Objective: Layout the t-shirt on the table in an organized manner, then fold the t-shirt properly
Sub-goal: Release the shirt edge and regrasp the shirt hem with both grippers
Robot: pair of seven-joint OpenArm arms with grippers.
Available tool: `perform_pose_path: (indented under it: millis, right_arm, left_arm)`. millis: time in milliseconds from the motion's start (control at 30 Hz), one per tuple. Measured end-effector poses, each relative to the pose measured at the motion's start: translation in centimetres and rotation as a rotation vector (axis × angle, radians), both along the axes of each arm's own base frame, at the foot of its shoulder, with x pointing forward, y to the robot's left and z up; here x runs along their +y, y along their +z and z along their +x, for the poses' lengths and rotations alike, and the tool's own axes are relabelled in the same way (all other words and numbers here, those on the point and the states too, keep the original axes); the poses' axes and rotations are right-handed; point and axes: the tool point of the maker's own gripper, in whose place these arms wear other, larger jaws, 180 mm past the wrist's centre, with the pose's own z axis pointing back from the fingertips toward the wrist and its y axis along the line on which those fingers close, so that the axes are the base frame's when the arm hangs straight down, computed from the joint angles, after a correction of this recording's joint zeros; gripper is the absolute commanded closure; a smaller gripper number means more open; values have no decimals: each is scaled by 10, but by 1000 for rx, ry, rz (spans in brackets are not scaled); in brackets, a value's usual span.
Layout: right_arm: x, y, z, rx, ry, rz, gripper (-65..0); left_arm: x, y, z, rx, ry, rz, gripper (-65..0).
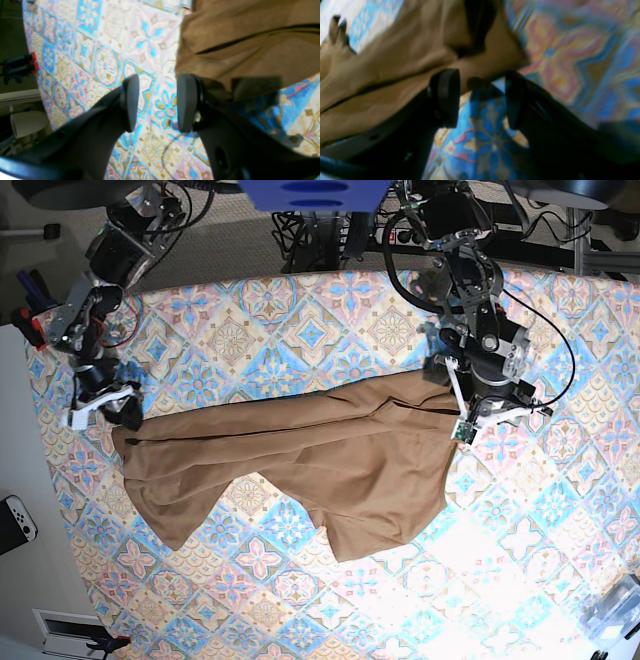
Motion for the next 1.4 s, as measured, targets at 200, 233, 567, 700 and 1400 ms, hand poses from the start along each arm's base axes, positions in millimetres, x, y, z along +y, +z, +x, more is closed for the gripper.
perform_pose_path:
  millis: [200, 233, 567, 700, 1400]
  right_arm:
    - [-1, -10, 0, -21, -41, 73, -280]
    - [-1, -11, -1, -24, -46, 82, -280]
    - [12, 4, 35, -26, 0, 81, -280]
    - [16, 1, 34, -12, 25, 66, -275]
    - [43, -12, 35, 58, 166, -37, 0]
  left_arm:
    - [7, -1, -3, 2, 26, -3, -241]
    - [9, -1, -4, 4, 29, -1, -241]
    - [8, -1, -4, 4, 26, -2, -241]
    - [8, -1, -3, 3, 26, -3, -241]
    - [36, -7, -6, -31, 41, -367, -344]
